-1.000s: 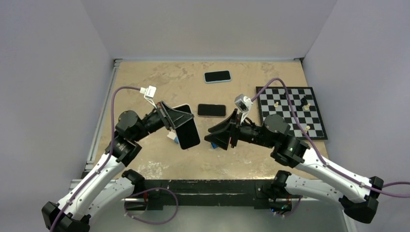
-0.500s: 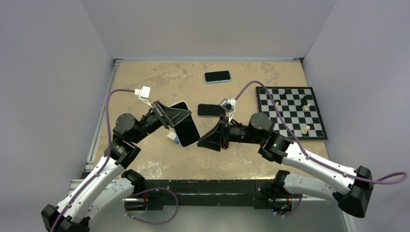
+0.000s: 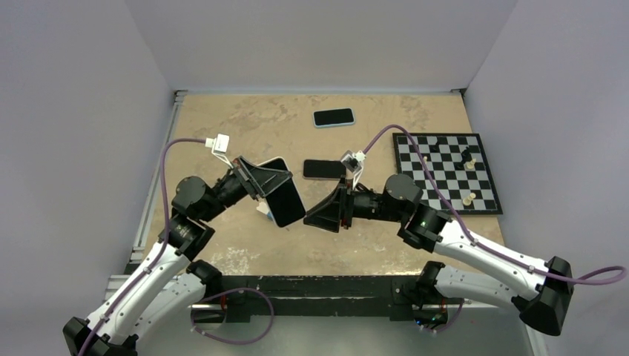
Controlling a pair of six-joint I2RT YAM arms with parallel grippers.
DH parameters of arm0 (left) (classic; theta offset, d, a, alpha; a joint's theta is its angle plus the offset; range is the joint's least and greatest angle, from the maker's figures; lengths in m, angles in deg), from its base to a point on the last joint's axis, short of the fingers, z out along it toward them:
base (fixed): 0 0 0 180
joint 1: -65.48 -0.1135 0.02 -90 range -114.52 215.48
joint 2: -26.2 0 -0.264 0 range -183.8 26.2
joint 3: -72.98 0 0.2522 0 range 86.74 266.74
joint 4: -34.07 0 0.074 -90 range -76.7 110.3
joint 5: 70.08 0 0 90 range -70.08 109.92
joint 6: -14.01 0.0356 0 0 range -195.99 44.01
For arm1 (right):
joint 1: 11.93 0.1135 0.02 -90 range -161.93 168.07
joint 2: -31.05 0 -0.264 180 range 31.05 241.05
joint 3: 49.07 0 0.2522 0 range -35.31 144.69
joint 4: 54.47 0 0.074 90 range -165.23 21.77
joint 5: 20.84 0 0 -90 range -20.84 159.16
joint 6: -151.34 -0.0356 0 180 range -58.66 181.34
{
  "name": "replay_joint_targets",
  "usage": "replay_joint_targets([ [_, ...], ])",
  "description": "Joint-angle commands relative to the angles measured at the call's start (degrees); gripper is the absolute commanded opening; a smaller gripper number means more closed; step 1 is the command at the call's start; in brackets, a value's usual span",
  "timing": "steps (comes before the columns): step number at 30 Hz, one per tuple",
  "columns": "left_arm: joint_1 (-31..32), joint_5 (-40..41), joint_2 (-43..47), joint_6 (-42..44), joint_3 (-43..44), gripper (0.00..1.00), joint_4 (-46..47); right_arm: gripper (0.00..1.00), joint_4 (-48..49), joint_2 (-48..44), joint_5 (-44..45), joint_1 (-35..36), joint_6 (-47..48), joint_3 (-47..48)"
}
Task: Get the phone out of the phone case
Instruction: Remove the phone case from the phone.
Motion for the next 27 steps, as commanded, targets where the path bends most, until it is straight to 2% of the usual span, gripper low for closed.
replay_joint_targets([
  [1,-0.1,-0.6,1.6,0.6,2.0,0.0,2.6,0.48,-0.4,-1.0,2.5,-0.5,1.3,-0.4],
  [10,-0.1,-1.4,1.2,0.1,1.8,0.0,3.9,0.47,4.3,1.9,-0.9,-0.5,-0.5,-0.3],
  [21,0.0,-2.6,0.1,-0.7,1.6,0.0,5.8,0.45,5.1,3.2,-2.1,-0.5,-0.7,-0.2],
  [24,0.0,-5.1,-1.3,-3.2,1.3,0.0,9.6,0.45,6.6,4.0,-2.9,-0.5,-1.1,-0.2],
  [27,0.0,-9.5,-5.5,-9.4,-0.1,0.0,19.1,0.45,10.0,6.0,-4.5,-0.5,-2.7,0.0],
])
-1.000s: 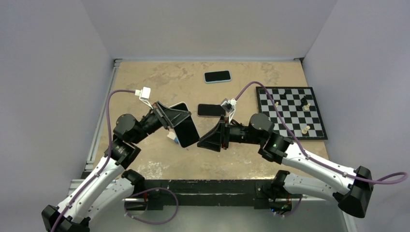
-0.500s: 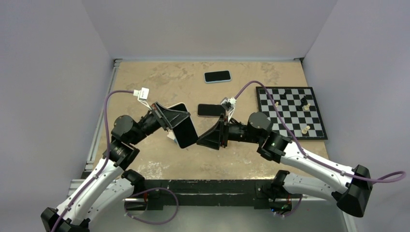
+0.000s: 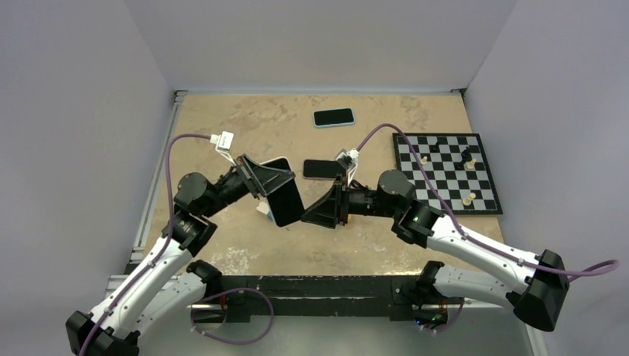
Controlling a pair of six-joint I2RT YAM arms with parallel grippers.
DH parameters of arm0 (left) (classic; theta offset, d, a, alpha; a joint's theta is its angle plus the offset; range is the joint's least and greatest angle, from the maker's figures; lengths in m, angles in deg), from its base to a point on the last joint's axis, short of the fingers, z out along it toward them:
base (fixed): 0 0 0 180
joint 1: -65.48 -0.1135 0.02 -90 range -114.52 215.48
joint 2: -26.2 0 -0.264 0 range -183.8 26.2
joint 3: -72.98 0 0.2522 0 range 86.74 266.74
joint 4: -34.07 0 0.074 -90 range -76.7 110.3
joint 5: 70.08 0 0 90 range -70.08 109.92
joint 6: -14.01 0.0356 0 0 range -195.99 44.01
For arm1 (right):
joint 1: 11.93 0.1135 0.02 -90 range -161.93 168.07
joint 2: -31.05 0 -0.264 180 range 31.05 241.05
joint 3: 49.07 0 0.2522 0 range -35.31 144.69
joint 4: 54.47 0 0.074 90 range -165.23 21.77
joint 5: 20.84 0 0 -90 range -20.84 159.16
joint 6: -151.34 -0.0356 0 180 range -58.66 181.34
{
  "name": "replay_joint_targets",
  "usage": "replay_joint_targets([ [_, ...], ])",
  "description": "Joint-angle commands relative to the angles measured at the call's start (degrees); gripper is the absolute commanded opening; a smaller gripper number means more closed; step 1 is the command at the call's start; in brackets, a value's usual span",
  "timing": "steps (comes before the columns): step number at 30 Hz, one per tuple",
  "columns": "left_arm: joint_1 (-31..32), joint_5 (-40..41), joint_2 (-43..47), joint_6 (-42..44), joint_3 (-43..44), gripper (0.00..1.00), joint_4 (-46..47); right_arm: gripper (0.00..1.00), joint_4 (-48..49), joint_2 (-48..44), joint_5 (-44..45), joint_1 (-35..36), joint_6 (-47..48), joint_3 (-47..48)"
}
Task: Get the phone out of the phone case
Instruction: Remove the phone case from the phone.
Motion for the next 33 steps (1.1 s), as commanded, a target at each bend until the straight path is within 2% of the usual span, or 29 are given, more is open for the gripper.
replay_joint_targets([
  [1,0.5,-6.6,-4.7,-11.8,-0.9,0.0,20.6,0.45,9.2,3.4,-3.4,0.5,-2.6,0.4],
  [4,0.5,-9.7,-7.5,-14.9,-1.7,0.0,26.8,0.44,14.0,5.3,-4.7,0.5,-5.3,0.7],
  [8,0.4,-12.0,-7.6,-13.4,-1.6,0.0,24.5,0.42,16.5,6.4,-6.0,0.4,-7.5,2.1],
  [11,0.5,-14.5,-6.6,-9.0,0.0,0.0,18.1,0.39,15.2,6.0,-6.9,-1.3,-7.2,3.3],
  [16,0.6,-16.9,-4.3,0.3,3.5,0.0,4.7,0.38,12.8,5.3,-7.3,0.3,-5.1,5.0],
  [22,1.1,-20.6,-5.7,-2.1,3.6,0.0,9.2,0.38,18.0,8.6,-9.6,0.2,-7.1,6.8],
  [28,1.5,-21.9,-6.9,-7.2,1.9,0.0,16.3,0.36,18.9,9.8,-5.2,-0.7,-6.8,7.2],
  [29,1.5,-22.0,-7.1,-8.0,1.6,0.0,17.3,0.33,19.9,9.7,-4.6,-0.9,-7.0,6.9],
  [30,1.6,-22.1,-7.1,-8.6,1.3,0.0,18.3,0.26,20.6,9.4,-4.1,-0.9,-7.1,6.6],
  [32,1.6,-21.8,-6.3,-8.3,1.4,0.02,18.0,0.07,20.8,8.9,-3.8,-1.0,-7.1,6.4],
  [33,1.6,-21.1,-5.6,-7.6,1.5,0.14,16.3,0.0,20.6,8.5,-3.7,-1.1,-7.2,6.2],
])
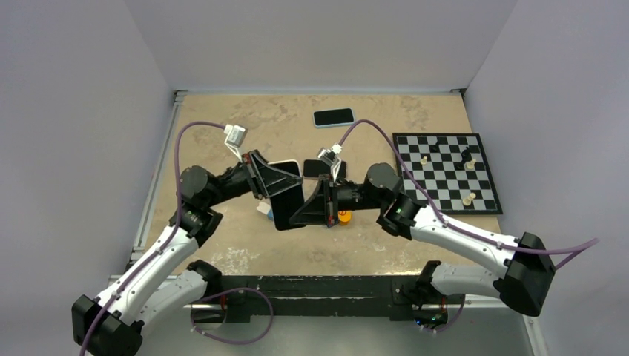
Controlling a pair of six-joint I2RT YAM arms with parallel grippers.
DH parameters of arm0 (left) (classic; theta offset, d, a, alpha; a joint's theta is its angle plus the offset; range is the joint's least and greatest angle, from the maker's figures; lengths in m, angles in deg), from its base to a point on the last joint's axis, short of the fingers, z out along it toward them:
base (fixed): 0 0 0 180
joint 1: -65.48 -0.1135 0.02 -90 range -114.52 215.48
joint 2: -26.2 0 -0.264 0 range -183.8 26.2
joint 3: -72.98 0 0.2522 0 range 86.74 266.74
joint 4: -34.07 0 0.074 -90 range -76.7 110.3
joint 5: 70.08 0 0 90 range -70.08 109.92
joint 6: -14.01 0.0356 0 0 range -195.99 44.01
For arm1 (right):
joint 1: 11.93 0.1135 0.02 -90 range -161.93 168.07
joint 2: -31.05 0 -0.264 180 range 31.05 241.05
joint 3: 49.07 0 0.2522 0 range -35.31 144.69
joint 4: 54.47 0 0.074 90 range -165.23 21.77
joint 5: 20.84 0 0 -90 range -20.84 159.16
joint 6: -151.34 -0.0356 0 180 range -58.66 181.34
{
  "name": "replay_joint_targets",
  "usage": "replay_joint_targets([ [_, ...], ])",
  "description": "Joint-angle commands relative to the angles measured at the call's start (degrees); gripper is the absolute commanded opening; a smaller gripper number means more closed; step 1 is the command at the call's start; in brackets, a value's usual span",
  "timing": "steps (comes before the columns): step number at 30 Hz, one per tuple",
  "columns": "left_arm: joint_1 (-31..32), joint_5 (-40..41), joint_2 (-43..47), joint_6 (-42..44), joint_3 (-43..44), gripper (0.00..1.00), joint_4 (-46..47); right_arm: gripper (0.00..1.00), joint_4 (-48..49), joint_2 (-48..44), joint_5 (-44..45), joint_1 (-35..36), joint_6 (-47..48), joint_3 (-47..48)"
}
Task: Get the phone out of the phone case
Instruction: Remove the phone case from the phone.
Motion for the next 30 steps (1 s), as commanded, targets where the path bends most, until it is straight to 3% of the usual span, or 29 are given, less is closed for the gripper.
replay_joint_targets([
  [1,2.3,-3.7,2.7,-2.4,-0.3,0.26,2.5,0.0,9.1,-1.2,7.4,-0.8,0.0,2.5],
  [8,2.3,1.0,9.0,5.1,-2.6,0.69,-1.3,0.0,13.7,-4.5,5.6,-1.5,-7.2,-0.9],
  [13,2.3,3.7,14.6,10.3,-7.4,0.77,-0.5,0.0,17.4,-5.5,2.9,-3.9,-12.1,-2.9],
  [20,2.3,4.9,20.6,14.4,-13.3,0.72,2.3,0.0,23.8,-5.6,-1.0,-6.1,-17.9,-5.1],
  [30,2.3,3.6,19.6,18.3,-14.0,0.5,3.5,0.0,27.6,-5.6,-3.4,-6.1,-20.3,-6.0],
])
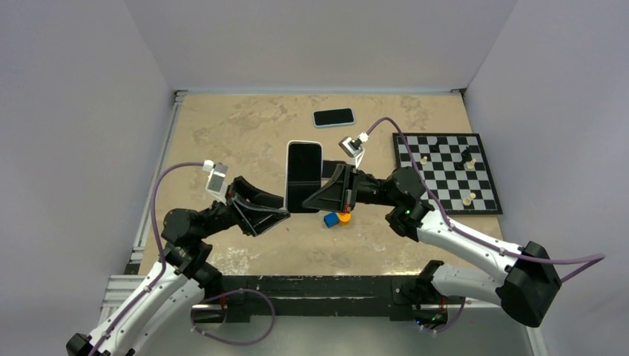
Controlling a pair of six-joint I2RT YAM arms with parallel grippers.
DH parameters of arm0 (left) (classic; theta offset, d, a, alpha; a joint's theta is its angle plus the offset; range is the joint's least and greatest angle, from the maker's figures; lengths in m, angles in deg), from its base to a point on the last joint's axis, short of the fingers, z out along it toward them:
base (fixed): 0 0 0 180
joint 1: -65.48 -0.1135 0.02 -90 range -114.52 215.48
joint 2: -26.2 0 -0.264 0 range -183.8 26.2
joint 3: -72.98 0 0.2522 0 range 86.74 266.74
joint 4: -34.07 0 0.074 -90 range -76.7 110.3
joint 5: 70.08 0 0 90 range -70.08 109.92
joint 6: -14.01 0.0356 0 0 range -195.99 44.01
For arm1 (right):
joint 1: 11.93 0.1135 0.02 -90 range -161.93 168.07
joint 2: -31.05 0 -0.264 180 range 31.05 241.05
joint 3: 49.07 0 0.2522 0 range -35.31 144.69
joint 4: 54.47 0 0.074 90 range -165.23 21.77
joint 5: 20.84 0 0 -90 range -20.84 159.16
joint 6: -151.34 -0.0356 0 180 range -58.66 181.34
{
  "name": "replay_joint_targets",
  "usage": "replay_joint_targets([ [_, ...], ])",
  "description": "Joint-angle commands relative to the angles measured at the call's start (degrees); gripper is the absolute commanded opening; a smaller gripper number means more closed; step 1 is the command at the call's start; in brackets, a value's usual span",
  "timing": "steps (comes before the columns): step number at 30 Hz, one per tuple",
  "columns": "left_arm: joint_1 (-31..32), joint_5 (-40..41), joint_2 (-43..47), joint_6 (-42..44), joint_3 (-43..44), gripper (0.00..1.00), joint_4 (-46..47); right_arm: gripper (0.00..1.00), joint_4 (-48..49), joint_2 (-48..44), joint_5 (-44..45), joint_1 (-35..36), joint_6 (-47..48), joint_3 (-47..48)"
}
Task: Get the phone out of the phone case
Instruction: Remove the phone case from the phone.
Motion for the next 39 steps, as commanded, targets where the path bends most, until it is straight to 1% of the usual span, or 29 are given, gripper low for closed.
replay_joint_targets([
  [1,0.0,-0.3,-1.0,3.9,0.3,0.49,2.6,0.0,9.2,-1.9,-2.4,-0.1,-2.3,0.2],
  [4,0.1,-0.9,-1.3,4.7,0.9,0.43,2.4,0.0,9.6,-1.6,-2.7,0.0,-2.3,0.1],
  [8,0.0,-1.7,-1.0,6.1,1.6,0.43,1.1,0.0,11.6,-1.3,-3.0,0.0,-3.2,-0.5],
  [10,0.0,-1.6,-0.6,6.8,1.8,0.47,0.2,0.0,12.4,-1.1,-3.1,-0.1,-3.7,-0.7],
  [12,0.0,-0.7,-0.2,7.6,2.1,0.57,-1.6,0.0,12.1,-0.9,-3.1,-0.1,-3.5,-0.4],
  [13,0.0,0.1,0.0,7.9,2.2,0.59,-2.8,0.0,11.9,-0.8,-3.2,-0.1,-3.3,-0.2],
  [16,0.0,2.4,-0.4,7.3,2.5,0.59,-4.1,0.0,11.5,-0.3,-3.1,0.1,-3.0,-0.2],
  [18,0.1,3.0,-1.8,6.1,3.0,0.58,-3.6,0.0,11.8,0.0,-3.1,0.0,-3.0,-0.4],
  [21,0.0,3.9,-3.6,6.0,4.9,0.52,-5.7,0.0,10.5,0.1,-3.0,0.0,-1.8,-0.3],
  [24,0.1,3.6,-5.0,6.3,6.6,0.51,-7.1,0.0,8.3,0.2,-2.5,0.0,-0.1,-0.1],
  [35,0.0,3.0,-8.1,8.8,12.7,0.53,-14.3,0.0,0.9,1.4,-1.7,1.1,5.4,2.2],
  [37,0.1,3.1,-8.9,9.0,13.9,0.5,-15.7,0.0,-0.4,1.6,-1.4,1.7,6.5,2.7],
  [38,0.1,3.2,-9.3,9.1,14.4,0.47,-16.0,0.0,-1.3,1.6,-1.3,1.9,7.0,3.0],
  [39,0.1,3.4,-9.7,9.2,15.0,0.42,-16.5,0.0,-2.0,1.6,-1.1,2.1,7.6,3.3],
])
